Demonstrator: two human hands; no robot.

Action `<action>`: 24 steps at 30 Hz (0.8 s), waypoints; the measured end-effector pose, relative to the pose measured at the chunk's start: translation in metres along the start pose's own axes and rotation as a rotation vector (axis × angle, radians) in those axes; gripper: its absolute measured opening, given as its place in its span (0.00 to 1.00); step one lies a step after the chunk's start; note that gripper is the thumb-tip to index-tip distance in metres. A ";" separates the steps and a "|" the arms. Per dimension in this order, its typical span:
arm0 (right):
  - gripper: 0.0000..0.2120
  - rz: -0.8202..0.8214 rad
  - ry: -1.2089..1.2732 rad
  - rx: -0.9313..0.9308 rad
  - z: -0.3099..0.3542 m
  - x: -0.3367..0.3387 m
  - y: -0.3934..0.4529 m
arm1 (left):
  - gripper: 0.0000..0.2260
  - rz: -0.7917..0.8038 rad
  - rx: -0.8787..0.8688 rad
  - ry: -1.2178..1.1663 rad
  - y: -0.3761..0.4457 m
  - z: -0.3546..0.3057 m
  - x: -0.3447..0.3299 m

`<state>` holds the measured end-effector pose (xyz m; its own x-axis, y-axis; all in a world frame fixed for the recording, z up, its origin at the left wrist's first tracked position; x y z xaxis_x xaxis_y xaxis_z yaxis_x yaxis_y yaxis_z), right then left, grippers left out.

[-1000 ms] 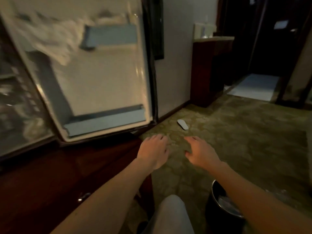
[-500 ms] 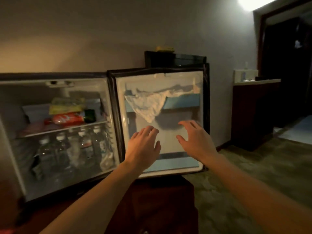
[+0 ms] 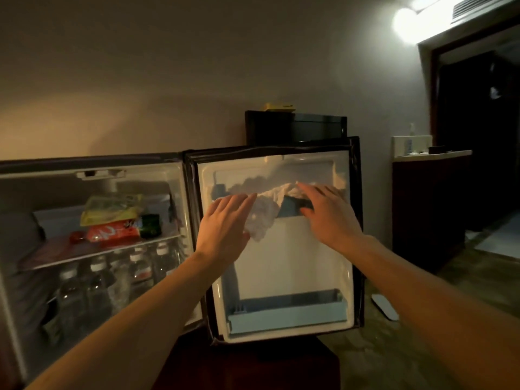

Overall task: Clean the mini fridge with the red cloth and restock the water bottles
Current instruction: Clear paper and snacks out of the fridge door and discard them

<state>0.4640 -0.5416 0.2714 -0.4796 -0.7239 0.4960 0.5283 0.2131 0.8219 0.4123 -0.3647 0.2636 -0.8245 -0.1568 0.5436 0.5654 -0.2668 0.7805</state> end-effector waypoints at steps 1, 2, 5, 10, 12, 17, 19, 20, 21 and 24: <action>0.21 -0.014 -0.005 0.018 0.000 0.000 0.002 | 0.28 -0.036 0.022 -0.063 0.002 0.004 0.003; 0.18 -0.044 0.010 0.034 0.001 0.002 0.003 | 0.24 -0.069 0.049 -0.128 0.004 0.008 0.006; 0.13 -0.172 0.112 0.057 0.003 0.018 0.004 | 0.18 -0.156 0.126 -0.287 0.006 0.021 0.018; 0.13 -0.120 0.137 0.070 0.005 0.022 -0.013 | 0.14 -0.231 0.164 -0.423 -0.002 0.019 0.029; 0.11 -0.112 0.130 0.073 0.004 0.023 -0.027 | 0.13 -0.177 0.132 -0.431 -0.007 0.008 0.024; 0.11 -0.072 0.028 0.059 -0.009 0.020 -0.071 | 0.03 -0.044 0.038 -0.367 -0.028 -0.029 0.002; 0.08 -0.014 -0.002 0.014 -0.021 0.014 -0.094 | 0.09 0.040 0.061 -0.362 -0.039 -0.045 -0.013; 0.09 0.012 -0.018 -0.006 -0.028 0.012 -0.107 | 0.12 0.093 0.079 -0.375 -0.047 -0.054 -0.022; 0.11 0.036 -0.030 -0.029 -0.037 0.009 -0.120 | 0.14 0.124 0.085 -0.392 -0.055 -0.063 -0.030; 0.11 0.127 -0.019 -0.116 -0.060 0.001 -0.158 | 0.16 0.238 0.053 -0.439 -0.078 -0.097 -0.059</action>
<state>0.4227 -0.6154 0.1253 -0.4161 -0.6833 0.5999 0.6621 0.2246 0.7150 0.4149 -0.4272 0.1406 -0.5918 0.2101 0.7782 0.7464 -0.2219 0.6274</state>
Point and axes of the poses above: each hand's wrist, its own y-axis towards the middle knuckle, its own x-axis out of the back of the hand, z = x × y, the point moved 10 cm from there along y, towards the middle knuckle, and after that the axes turned 13 degrees about y, right-handed, at the moved point
